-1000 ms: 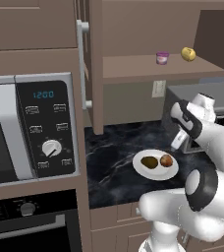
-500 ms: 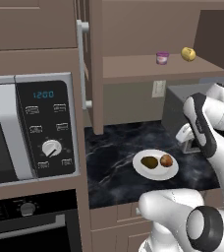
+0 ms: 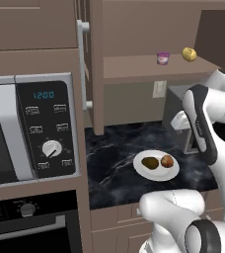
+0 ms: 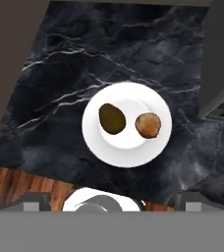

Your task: Pick the avocado and bread from the counter and place them on the plate. Then pick the jam from the cabinet and place it next to the plate. Lastly close the cabinet door.

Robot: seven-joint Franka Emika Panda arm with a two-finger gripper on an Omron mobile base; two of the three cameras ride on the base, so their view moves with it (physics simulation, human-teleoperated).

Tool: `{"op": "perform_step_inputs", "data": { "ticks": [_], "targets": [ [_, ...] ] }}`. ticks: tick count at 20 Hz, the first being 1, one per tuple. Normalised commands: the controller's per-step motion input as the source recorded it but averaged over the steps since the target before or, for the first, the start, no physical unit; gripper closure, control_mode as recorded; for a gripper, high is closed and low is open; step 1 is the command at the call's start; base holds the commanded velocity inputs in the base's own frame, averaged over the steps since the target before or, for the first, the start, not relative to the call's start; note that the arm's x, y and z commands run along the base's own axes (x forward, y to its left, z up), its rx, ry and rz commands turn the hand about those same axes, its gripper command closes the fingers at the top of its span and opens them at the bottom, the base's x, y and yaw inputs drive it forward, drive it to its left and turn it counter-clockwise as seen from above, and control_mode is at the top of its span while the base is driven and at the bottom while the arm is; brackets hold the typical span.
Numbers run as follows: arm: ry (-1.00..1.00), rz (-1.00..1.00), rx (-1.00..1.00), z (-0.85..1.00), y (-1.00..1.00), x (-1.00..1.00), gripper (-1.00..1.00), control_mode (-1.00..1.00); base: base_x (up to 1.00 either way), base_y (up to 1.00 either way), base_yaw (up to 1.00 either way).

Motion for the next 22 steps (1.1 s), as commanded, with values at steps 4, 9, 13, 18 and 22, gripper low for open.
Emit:
{"op": "perform_step_inputs", "data": {
  "ticks": [4, 9, 13, 18, 22],
  "targets": [
    [0.00, -0.27, -0.05, 0.70, 0.00, 0.00, -1.00, -1.00, 0.00, 0.00, 0.00],
    [-0.02, -0.27, -0.06, 0.60, 0.00, 0.00, -1.00, -1.00, 0.00, 0.00, 0.00],
    [-0.14, -0.24, -0.03, 0.40, 0.00, 0.00, -1.00, -1.00, 0.00, 0.00, 0.00],
    [-0.22, -0.22, -0.01, 0.35, 0.00, 0.00, -1.00, -1.00, 0.00, 0.00, 0.00],
    [-0.24, -0.19, 0.00, 0.38, 0.00, 0.00, -1.00, -1.00, 0.00, 0.00, 0.00]
  ]
}}
